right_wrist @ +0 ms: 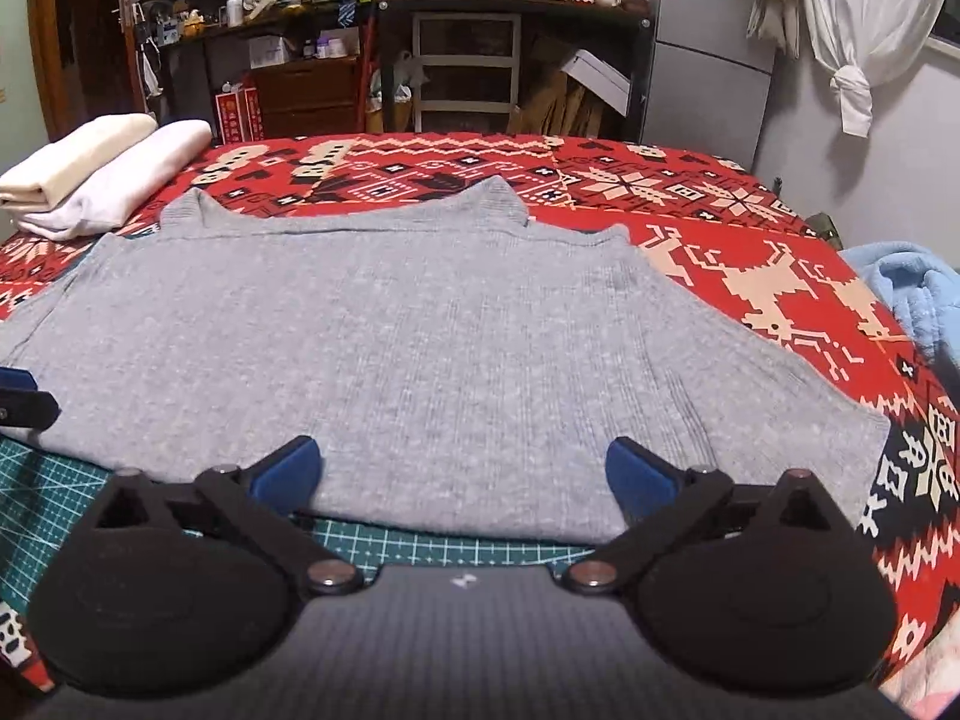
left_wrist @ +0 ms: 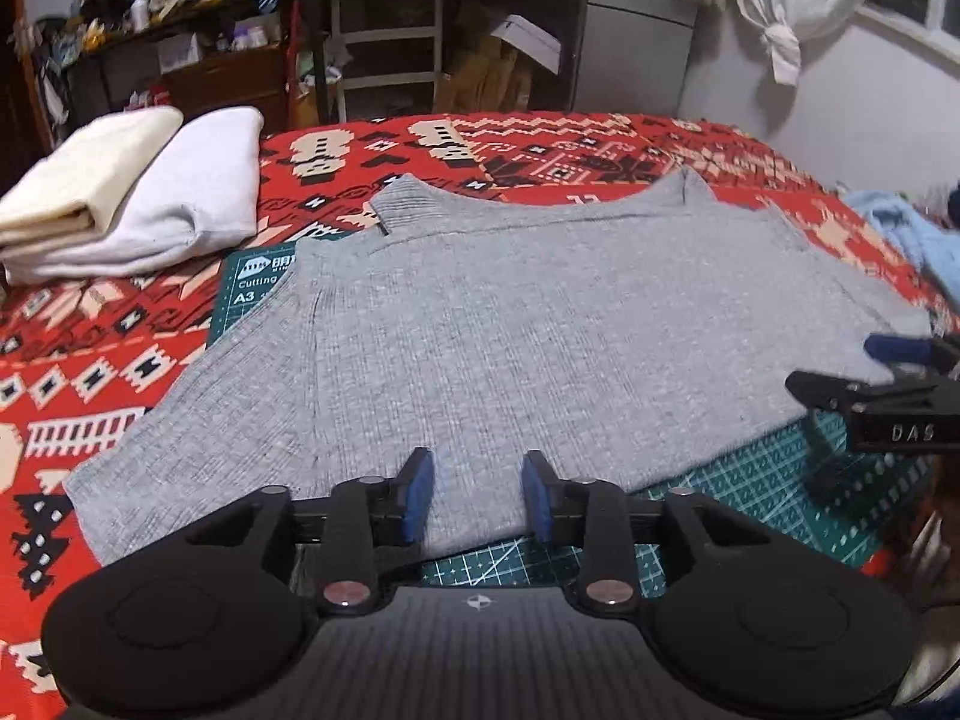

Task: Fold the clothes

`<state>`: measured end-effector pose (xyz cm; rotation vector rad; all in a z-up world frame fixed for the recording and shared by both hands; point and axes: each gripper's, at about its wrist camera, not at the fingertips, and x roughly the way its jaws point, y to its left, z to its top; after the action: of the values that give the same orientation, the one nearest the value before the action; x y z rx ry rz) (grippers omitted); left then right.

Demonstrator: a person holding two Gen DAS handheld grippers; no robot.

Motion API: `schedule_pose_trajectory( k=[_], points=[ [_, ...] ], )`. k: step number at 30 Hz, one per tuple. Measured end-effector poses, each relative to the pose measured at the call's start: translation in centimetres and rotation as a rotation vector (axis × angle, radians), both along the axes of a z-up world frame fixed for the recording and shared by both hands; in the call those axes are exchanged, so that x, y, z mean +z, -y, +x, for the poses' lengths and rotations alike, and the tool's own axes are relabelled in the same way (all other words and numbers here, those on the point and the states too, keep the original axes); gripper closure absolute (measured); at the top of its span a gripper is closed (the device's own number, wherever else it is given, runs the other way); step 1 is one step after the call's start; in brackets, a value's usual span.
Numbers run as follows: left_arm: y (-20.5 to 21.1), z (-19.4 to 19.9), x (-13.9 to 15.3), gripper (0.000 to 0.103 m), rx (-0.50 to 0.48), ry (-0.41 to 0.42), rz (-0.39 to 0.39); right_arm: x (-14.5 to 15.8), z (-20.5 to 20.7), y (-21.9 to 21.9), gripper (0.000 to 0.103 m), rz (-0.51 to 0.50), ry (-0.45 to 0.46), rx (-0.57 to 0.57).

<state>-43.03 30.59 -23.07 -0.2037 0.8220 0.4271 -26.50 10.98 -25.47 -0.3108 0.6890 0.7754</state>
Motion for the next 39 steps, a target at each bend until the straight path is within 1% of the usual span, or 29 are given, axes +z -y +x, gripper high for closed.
schedule_pose_trajectory(
  k=[1,2,4,8,11,12,13,14,15,18,22,26,28,32,36,38,39],
  points=[
    [0.3,0.0,-0.1,0.057,-0.008,-0.008,0.015,0.0,-0.1,0.1,0.000,0.004,0.001,0.000],
    [0.5,0.0,-0.1,0.055,-0.005,-0.013,0.030,-0.1,-0.1,0.1,0.001,0.007,0.003,-0.001],
    [0.3,-0.2,-0.2,0.047,0.014,-0.014,0.025,-0.1,-0.1,0.2,0.000,0.011,0.008,-0.005],
    [0.2,-0.5,-0.3,0.041,0.037,-0.023,0.023,-0.3,-0.4,0.5,0.000,0.025,0.022,-0.023],
    [0.4,-0.6,-0.4,0.030,0.062,-0.031,0.026,-0.4,-0.6,0.7,0.000,0.039,0.034,-0.026],
    [0.5,-0.5,-0.5,0.021,0.061,-0.040,0.023,-0.4,-0.7,0.8,0.000,0.043,0.039,-0.025],
    [0.6,-0.5,-0.6,0.009,0.059,-0.050,0.019,-0.5,-0.8,0.9,0.000,0.047,0.042,-0.025],
    [0.8,-0.4,-0.8,0.004,0.046,-0.065,0.019,-0.5,-0.9,1.0,0.000,0.051,0.045,-0.024],
    [1.2,-0.3,-1.0,0.000,0.046,-0.083,0.036,-0.5,-0.9,1.1,0.000,0.053,0.049,-0.023],
    [1.8,-0.3,-1.0,0.000,0.059,-0.084,0.069,-0.6,-0.9,1.2,0.000,0.059,0.057,-0.020],
    [1.3,-0.2,-1.1,0.000,0.056,-0.079,0.034,-0.7,-0.9,1.3,0.000,0.063,0.063,-0.018],
    [1.6,-0.2,-1.2,0.000,0.056,-0.069,0.052,-0.8,-1.0,1.3,0.000,0.067,0.069,-0.017],
    [1.5,-0.2,-1.2,0.000,0.061,-0.068,0.042,-0.9,-1.0,1.3,0.000,0.068,0.071,-0.018],
    [1.6,-0.2,-1.1,0.000,0.063,-0.066,0.047,-1.0,-1.0,1.4,0.000,0.072,0.077,-0.016],
    [1.5,0.0,-1.1,0.000,0.066,-0.079,0.037,-1.0,-1.1,1.4,0.000,0.072,0.077,-0.016],
    [1.6,0.0,-0.8,0.005,0.059,-0.084,0.037,-0.9,-1.1,1.3,0.000,0.071,0.075,-0.016],
    [1.7,-0.1,-0.4,0.017,0.059,-0.077,0.035,-0.9,-1.1,1.4,0.000,0.070,0.074,-0.015]
  ],
)
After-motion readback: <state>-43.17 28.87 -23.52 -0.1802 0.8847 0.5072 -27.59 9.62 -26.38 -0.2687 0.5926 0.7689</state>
